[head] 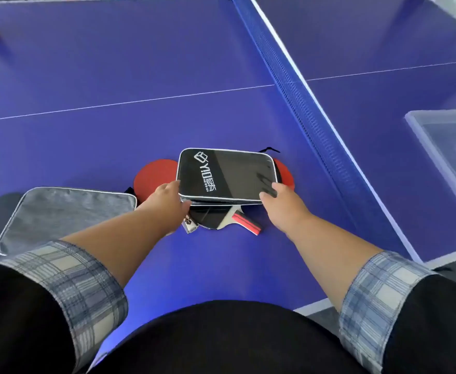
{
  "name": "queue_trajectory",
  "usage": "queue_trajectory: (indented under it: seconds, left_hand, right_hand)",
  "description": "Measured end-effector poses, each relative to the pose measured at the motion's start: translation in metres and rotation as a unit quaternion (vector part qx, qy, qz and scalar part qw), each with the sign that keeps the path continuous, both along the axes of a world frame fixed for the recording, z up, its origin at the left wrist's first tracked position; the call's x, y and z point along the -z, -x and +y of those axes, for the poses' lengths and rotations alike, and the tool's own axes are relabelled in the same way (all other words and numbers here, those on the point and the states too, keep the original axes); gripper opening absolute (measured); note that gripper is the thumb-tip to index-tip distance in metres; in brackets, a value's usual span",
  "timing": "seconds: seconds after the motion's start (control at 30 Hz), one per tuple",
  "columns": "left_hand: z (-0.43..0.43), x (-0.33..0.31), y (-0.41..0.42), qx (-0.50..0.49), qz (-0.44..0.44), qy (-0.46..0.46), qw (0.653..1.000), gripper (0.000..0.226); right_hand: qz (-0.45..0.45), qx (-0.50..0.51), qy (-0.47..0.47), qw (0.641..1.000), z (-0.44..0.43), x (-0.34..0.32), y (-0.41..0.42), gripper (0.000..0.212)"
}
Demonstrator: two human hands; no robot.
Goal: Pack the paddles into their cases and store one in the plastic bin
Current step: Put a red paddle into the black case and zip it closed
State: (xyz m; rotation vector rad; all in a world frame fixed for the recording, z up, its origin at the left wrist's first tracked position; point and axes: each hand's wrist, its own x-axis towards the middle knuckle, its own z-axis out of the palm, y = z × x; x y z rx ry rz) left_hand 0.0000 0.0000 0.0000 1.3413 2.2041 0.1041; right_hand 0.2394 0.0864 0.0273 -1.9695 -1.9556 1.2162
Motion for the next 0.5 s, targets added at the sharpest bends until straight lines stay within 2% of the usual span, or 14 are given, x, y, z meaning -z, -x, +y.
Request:
queue_trajectory:
  seconds: [0.03,0.13,0.2,0.5]
  left_hand:
    - [0.010,0.003,0.001,-0.012,0.008,0.015,1.000,0.052]
    - [0.036,0.014,0.002,-0.165,-0.028,0.030,0.985,0.049]
    - [0.049,0.025,0.002,-0.212,-0.051,0.027,0.976,0.047]
    - [0.061,0.039,-0.006,-0.263,-0.115,0.030,0.957,0.030]
  right_hand:
    - [-0.003,0.005,0.007,1.000,0.014,0.004,0.000,0.052]
    - [-0.006,0.010,0.015,1.000,0.055,0.020,-0.001,0.042]
    - [0.001,0.028,0.038,0.999,0.077,0.033,0.003,0.036]
    - [0.034,0.108,0.094,0.989,0.103,0.062,0.020,0.036]
